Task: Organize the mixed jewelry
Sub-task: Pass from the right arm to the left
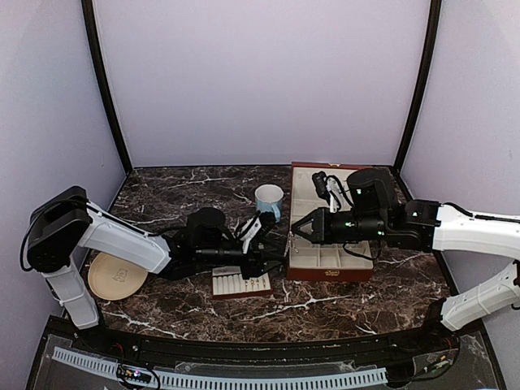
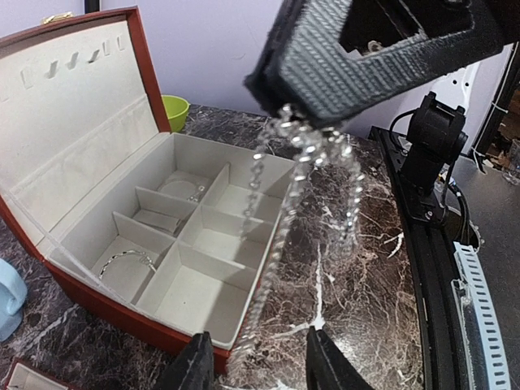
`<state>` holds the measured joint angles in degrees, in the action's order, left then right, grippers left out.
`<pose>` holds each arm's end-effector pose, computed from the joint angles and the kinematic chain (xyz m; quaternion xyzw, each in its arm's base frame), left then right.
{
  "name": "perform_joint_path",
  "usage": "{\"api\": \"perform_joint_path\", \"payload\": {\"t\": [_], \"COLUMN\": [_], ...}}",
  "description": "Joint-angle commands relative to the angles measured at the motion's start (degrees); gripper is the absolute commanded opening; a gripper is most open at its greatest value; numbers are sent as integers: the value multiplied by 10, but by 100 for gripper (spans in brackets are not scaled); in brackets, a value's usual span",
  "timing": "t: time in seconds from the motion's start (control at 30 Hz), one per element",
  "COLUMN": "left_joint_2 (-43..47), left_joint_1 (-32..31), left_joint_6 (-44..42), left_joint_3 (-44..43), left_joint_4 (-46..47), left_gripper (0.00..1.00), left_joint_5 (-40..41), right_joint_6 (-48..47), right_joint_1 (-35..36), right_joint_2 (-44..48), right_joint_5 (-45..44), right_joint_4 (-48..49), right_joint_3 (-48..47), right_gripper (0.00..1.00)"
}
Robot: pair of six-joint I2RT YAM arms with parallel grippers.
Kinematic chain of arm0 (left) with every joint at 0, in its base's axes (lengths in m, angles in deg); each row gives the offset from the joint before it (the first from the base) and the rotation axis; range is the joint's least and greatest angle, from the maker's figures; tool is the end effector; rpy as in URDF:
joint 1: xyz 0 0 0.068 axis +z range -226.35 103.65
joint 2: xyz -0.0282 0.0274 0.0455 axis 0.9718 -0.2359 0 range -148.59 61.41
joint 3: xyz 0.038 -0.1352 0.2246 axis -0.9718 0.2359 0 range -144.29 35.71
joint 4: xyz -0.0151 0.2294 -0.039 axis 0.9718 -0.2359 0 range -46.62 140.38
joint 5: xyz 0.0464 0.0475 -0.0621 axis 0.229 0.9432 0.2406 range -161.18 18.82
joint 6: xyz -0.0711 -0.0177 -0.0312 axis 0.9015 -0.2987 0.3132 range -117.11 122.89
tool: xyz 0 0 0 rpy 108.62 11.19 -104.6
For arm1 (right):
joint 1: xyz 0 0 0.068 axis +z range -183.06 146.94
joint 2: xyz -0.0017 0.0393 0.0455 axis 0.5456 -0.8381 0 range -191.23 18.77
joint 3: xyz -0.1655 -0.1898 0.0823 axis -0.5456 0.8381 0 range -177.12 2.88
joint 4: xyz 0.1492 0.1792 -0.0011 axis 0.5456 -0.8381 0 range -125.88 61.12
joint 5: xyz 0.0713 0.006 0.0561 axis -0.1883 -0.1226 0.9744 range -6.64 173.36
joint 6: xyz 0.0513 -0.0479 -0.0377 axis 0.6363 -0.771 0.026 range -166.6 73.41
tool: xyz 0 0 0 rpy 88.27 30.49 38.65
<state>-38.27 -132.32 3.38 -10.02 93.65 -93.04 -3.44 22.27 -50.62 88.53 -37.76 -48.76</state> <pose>0.1876 -0.3234 0.2020 0.4589 0.6127 -0.4251 0.4831 0.1540 0.2337 0.2808 -0.1137 0.8428 0.4225 0.3135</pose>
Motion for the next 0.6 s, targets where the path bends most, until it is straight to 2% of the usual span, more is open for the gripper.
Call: {"api": "perform_joint_path", "payload": {"t": [0.0, 0.33, 0.57], "left_joint_2": [-9, -22, -28], "left_joint_1": [-8, -15, -24], "left_joint_6": [-16, -13, -18], "left_joint_3": [-18, -34, -44], "left_joint_4": [-4, -7, -13], "left_gripper": [39, 14, 12], "left_joint_5": [5, 17, 16], "right_joint_6": [-2, 2, 3], "right_joint_1": [-4, -3, -4], "right_joint_2": [10, 10, 8], "right_joint_5": [7, 10, 11], "right_joint_4": [28, 36, 40], "right_joint_3": [-16, -12, -11], "right_gripper": [0, 0, 0]}}
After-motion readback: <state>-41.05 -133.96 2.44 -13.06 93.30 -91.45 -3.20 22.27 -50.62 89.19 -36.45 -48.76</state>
